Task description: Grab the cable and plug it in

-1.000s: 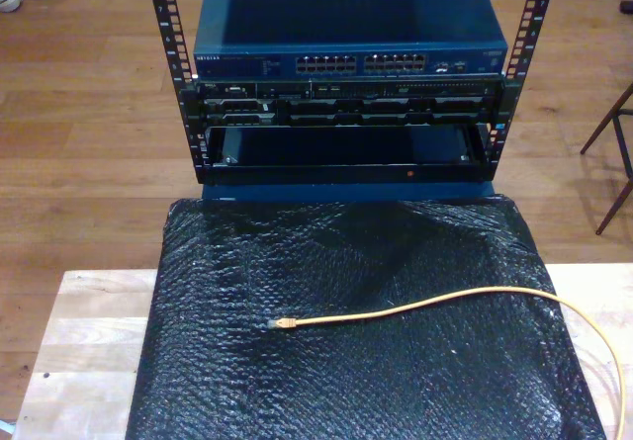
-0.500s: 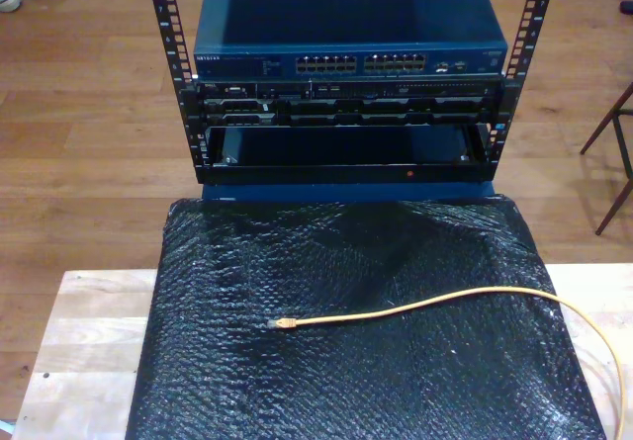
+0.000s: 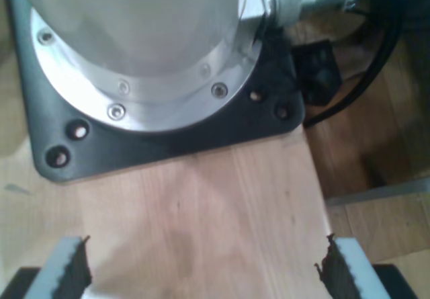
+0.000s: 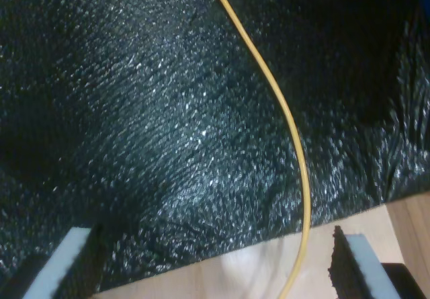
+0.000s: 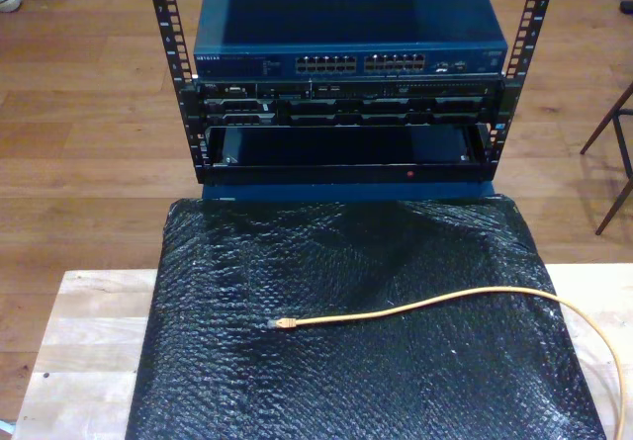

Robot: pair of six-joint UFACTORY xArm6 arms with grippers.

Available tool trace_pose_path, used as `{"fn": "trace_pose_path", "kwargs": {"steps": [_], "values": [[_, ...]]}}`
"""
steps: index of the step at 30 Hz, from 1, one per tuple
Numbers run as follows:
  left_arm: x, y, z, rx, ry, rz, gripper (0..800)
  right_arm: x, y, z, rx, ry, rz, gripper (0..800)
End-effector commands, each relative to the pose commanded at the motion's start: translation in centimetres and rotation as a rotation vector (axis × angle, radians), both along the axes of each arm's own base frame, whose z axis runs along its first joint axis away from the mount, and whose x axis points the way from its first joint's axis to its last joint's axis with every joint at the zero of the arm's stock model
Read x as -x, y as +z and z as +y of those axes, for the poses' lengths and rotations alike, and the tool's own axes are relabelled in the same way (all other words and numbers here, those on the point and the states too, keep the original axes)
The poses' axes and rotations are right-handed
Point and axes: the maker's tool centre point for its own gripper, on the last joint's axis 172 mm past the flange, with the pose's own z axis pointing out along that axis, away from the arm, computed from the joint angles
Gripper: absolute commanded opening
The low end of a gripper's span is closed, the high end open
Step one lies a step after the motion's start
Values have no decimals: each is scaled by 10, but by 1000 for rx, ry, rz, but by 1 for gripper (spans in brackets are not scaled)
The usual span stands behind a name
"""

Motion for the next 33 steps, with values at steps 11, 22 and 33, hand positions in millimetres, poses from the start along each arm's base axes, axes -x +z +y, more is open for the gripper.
{"fn": "trace_pose_path", "kwargs": {"steps": [11,22,33], "values": [[-75,79,8,58,61,-145,800,-34,-14,31,19,50,-1,792],[-149,97,-35,20,50,24,800,-58,-2,99,42,110,-27,792],[-189,98,-76,60,103,40,800,-69,-15,126,106,147,-29,791]]}}
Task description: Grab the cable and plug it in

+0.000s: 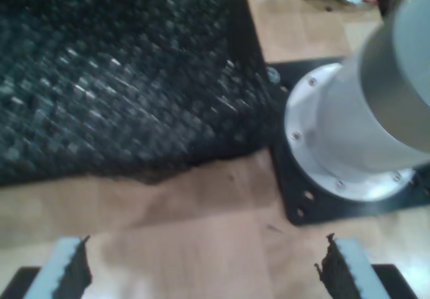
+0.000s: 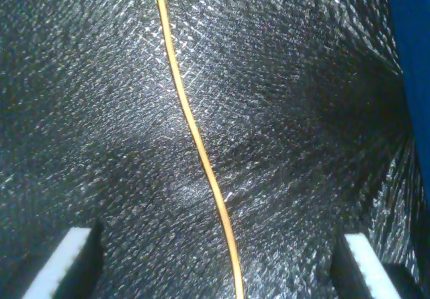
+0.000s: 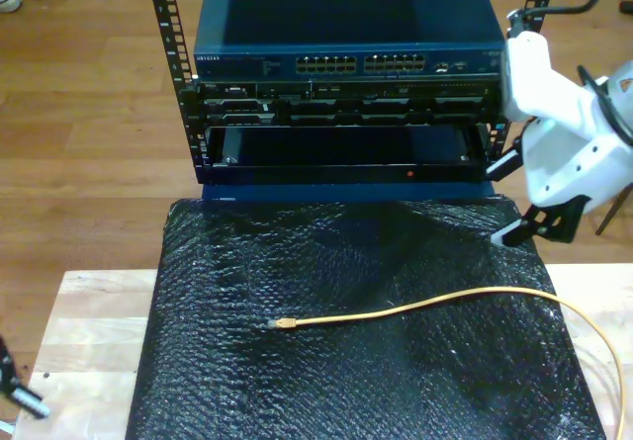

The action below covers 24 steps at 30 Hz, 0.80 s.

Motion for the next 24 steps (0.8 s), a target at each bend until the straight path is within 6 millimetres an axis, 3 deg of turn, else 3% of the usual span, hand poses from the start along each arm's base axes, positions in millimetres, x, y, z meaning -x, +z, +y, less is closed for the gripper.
{"fn": "trace_pose_path", "kwargs": {"steps": [9,24], "values": [[-9,3,-18,0,15,38,800,3,-11,54,87,87,-8,791],[-35,0,-48,-28,53,67,800,4,-53,149,276,158,-5,779]]}}
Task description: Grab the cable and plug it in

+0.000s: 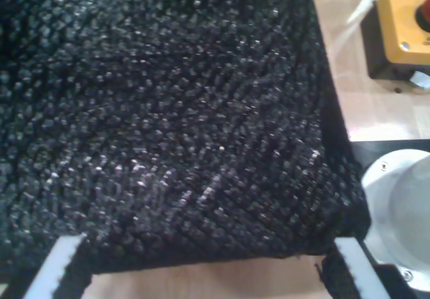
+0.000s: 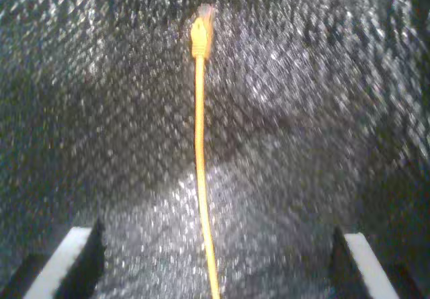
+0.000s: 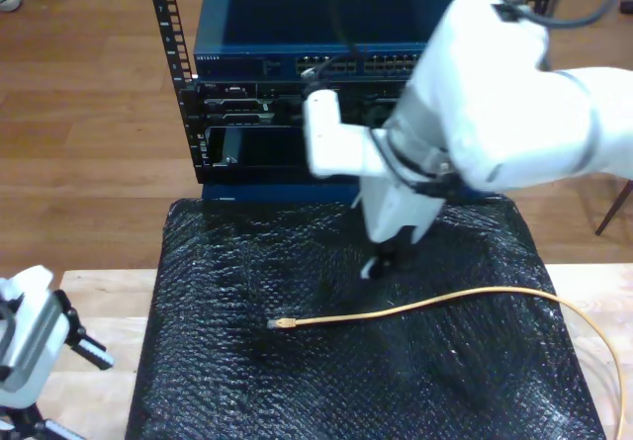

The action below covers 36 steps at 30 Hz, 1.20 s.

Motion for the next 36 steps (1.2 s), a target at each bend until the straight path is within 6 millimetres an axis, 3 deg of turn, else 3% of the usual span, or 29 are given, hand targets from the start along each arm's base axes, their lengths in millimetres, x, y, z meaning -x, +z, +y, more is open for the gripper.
{"fn": "trace_pose_path", "kwargs": {"steps": [8,17,31,36], "values": [[-3,-18,2,-12,22,12,800,2,-42,46,90,28,-43,772],[-12,-31,8,-24,63,27,800,6,-99,49,156,19,9,756],[-12,-34,9,-28,88,47,800,0,-131,61,150,21,-4,715],[-10,-36,7,-24,86,54,800,-2,-134,65,145,38,-29,656]]}}
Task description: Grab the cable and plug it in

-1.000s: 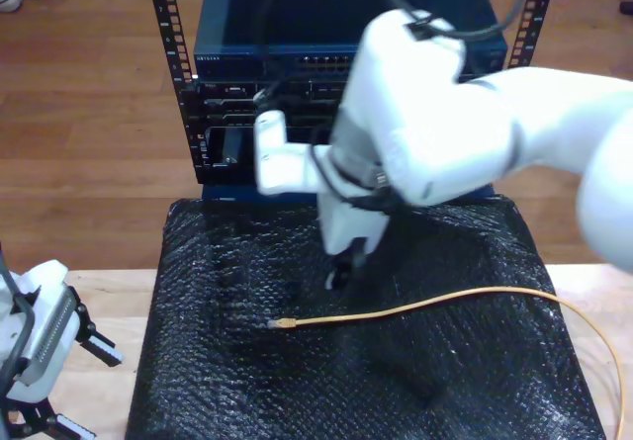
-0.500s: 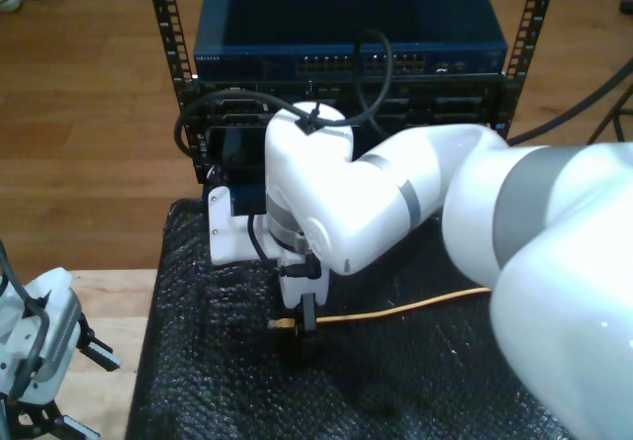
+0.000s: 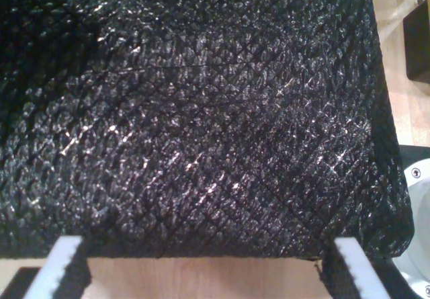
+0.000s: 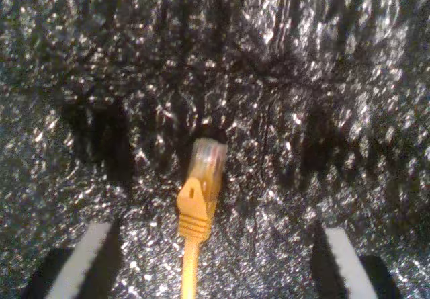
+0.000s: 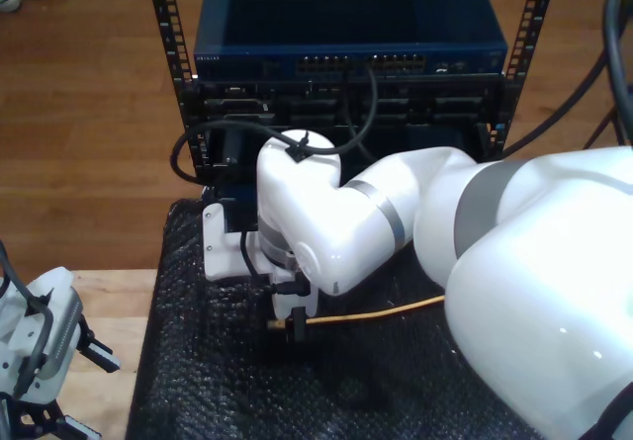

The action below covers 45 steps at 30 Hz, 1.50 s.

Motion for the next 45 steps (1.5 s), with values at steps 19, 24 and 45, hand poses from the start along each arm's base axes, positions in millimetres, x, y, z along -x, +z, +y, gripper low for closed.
{"fn": "trace_pose_path", "kwargs": {"steps": [19,24,45], "values": [[2,0,-1,5,-2,5,800,-7,-16,-19,113,-39,-106,579],[2,1,-1,5,-4,4,800,-8,-13,-21,122,-37,-123,580],[3,1,-2,8,-4,8,800,4,-13,-10,123,-11,-120,565]]}}
